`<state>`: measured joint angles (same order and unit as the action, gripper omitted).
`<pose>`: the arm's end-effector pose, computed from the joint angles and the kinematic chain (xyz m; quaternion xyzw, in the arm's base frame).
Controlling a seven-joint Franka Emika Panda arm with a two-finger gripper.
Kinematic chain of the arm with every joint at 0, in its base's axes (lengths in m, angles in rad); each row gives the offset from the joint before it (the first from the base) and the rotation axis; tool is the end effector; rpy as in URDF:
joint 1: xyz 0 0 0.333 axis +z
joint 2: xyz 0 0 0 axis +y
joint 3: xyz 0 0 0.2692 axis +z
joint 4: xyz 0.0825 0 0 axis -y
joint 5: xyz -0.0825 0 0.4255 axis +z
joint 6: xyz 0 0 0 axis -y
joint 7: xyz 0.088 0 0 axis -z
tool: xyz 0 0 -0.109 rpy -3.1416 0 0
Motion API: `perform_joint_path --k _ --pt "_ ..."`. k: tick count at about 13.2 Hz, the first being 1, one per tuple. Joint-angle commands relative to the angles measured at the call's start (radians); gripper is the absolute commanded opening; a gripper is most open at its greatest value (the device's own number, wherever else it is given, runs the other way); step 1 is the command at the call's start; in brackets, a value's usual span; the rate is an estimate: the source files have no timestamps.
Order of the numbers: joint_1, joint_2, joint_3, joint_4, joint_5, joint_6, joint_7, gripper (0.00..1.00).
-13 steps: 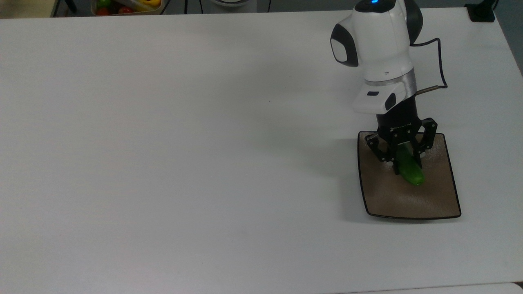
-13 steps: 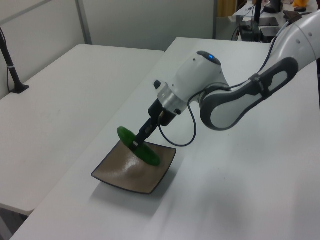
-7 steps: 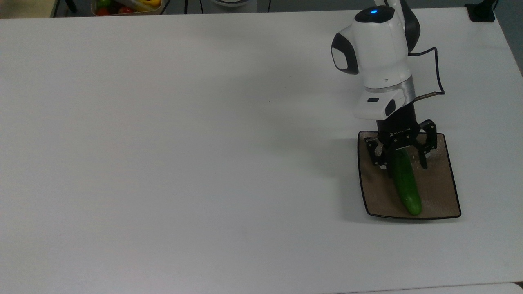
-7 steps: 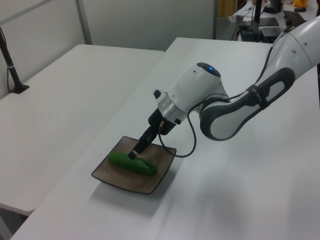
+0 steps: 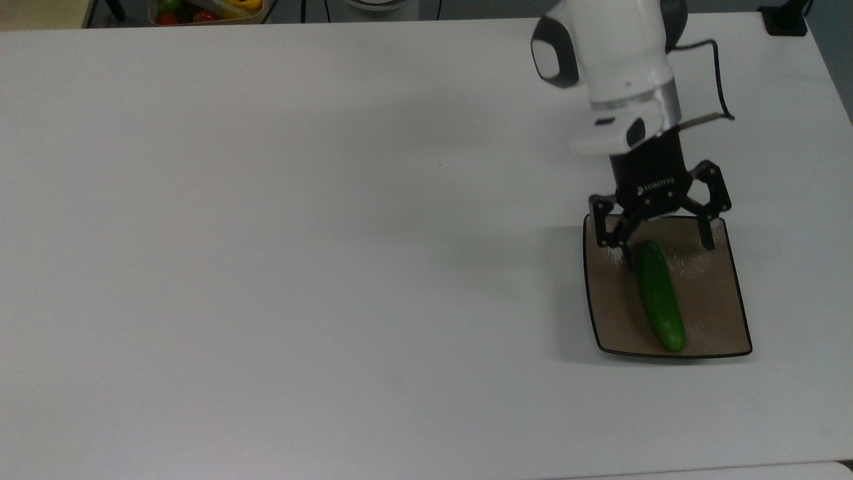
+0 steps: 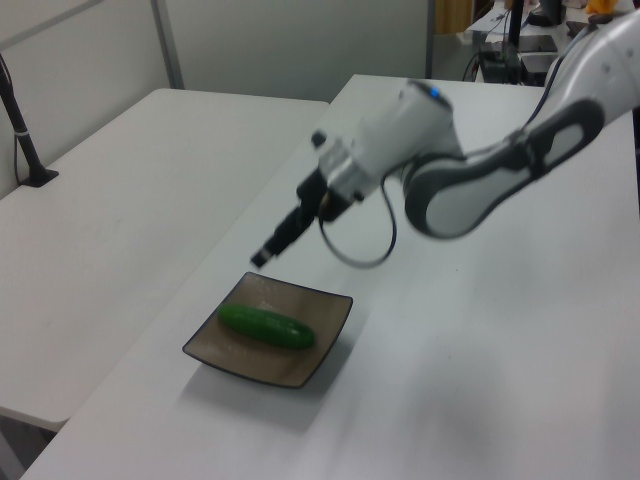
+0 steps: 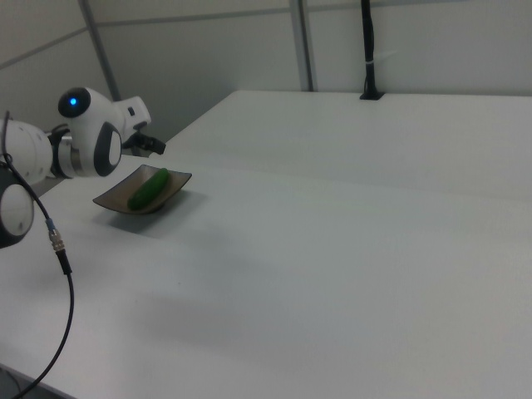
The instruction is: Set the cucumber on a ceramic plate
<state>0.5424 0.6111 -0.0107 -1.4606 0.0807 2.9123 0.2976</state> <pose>0.6694 0.3900 0.3669 -0.9096 -0.0768 -0.3644 0.1844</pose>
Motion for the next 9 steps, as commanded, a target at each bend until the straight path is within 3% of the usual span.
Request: perform_joint_path --k 1,9 --pt "-0.057 -0.288 -0.005 -0.178 -0.022 -0.295 0.022 1.0" --pt "-0.216 -0.557 -0.017 -0.176 -0.022 -0.922 0.023 1.0"
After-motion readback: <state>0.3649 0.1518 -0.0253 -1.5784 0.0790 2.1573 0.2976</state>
